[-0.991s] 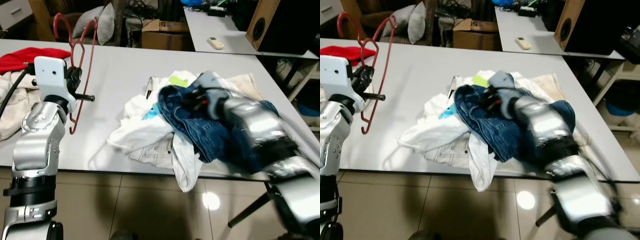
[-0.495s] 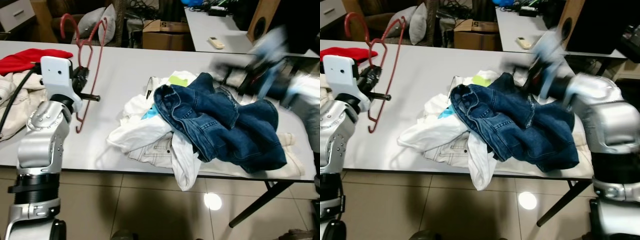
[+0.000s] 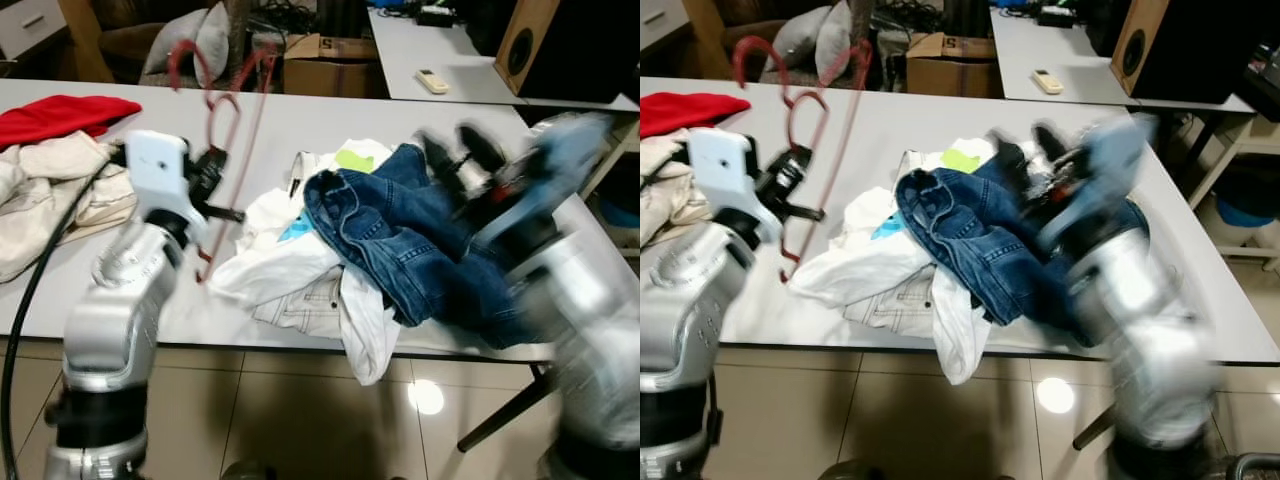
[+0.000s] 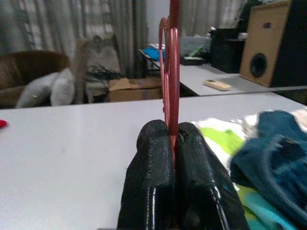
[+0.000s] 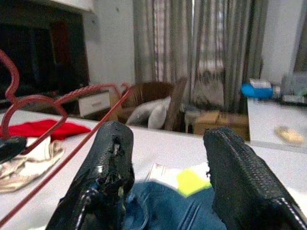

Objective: Hang hanger

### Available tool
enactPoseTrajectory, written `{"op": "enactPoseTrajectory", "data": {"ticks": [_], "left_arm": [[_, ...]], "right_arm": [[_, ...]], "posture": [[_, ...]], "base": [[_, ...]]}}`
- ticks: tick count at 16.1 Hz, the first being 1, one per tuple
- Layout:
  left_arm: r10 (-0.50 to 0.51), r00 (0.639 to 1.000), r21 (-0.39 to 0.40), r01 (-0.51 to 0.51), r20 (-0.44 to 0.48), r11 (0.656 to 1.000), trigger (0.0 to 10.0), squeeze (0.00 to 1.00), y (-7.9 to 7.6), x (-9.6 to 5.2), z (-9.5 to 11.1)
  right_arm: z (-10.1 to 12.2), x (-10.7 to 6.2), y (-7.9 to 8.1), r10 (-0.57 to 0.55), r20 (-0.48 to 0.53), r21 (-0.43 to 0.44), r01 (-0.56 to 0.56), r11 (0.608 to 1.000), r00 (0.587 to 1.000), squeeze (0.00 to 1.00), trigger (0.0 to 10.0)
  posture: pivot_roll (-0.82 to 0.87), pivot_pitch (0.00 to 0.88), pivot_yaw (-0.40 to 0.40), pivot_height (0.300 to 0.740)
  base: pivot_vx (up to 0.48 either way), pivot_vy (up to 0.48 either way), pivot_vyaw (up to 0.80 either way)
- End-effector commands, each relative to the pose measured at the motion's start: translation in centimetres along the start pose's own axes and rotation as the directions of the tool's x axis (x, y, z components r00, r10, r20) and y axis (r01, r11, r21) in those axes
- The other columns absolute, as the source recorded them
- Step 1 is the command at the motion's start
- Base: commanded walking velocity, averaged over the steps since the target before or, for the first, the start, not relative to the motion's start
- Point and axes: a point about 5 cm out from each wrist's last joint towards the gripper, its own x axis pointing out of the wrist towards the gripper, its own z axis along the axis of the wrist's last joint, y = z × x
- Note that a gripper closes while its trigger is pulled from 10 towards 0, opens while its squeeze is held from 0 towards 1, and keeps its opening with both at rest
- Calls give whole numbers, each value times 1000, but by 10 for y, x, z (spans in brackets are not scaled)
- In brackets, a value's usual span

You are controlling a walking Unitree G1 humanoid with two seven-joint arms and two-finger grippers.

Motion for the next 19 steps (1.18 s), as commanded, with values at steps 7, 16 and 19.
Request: {"op": "enactPoseTrajectory", "data": {"ticks": [7, 16, 19], "left_arm": [[-14, 1000, 17, 14, -17, 1000, 10000, 0, -12, -6, 3], [-45, 998, 12, 46, -50, 999, 10000, 0, -16, -8, -5], [-51, 997, 21, 52, -59, 998, 10000, 0, -18, -8, -9]], "right_arm": [[2, -11, 18, -28, 34, 74, 26, 997, 999, 0, 10000], [-36, -28, 7, -167, -118, 131, 182, 975, 979, 0, 10000], [-46, -38, 3, -180, -143, 105, 196, 975, 973, 0, 10000]], "posture": [[28, 45, 3, 740], [24, 39, 10, 740], [23, 42, 8, 740]], "base": [[0, 264, 0], [0, 295, 0], [0, 354, 0]]}}
